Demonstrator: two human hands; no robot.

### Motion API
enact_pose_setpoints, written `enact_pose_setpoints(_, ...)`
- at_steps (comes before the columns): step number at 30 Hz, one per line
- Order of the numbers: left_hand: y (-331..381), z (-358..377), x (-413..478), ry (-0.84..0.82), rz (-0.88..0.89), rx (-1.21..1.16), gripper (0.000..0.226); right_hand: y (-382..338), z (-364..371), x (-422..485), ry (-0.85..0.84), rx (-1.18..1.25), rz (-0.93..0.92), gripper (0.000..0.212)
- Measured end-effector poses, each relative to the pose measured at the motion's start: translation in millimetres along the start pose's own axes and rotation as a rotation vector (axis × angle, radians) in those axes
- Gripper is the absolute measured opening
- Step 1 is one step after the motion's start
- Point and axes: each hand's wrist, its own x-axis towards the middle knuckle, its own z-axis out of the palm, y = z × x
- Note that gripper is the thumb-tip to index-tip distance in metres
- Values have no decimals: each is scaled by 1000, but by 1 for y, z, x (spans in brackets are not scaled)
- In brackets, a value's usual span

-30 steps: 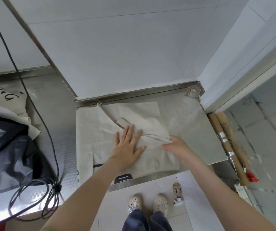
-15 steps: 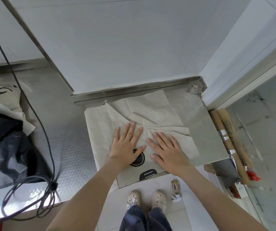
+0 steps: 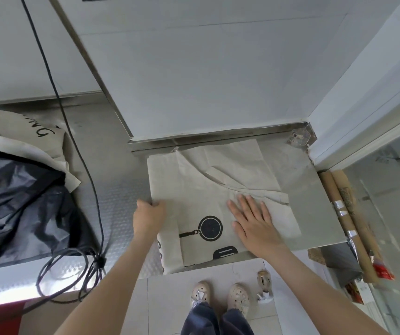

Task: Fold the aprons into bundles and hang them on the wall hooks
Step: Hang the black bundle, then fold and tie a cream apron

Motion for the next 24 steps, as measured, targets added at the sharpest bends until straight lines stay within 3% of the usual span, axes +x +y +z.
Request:
enact_pose_setpoints(3,5,-18,3,-297,-31,-142,23,-12,-5,3,-16,38,2,56)
enact_pose_setpoints(5,14,-28,1,-364,-28,-159,18,-18,-7,5,-39,54,0,57)
enact_pose_setpoints(9,40,-53,-7,-237,118,127,11,-33,-13,13,-95,175,-42,59)
enact_pose_setpoints(13,63,-69,-19,-143,233,395,24,-42,-30,17,-173,352,-30,72)
enact_pose_setpoints(16,77,-69,-29,-271,178,286,22,-38,-36,15,-175,511,6,68)
enact_pose_setpoints(20,95,-52,-55,-419,362,187,21,-33,-51,9,-111,829,140,53)
enact_pose_setpoints(22,107,-36,-68,-474,413,61,22,-32,-60,8,-72,949,198,44)
enact_pose_setpoints(24,117,-14,-77,-553,347,-121,21,-32,-73,10,-76,1212,298,34)
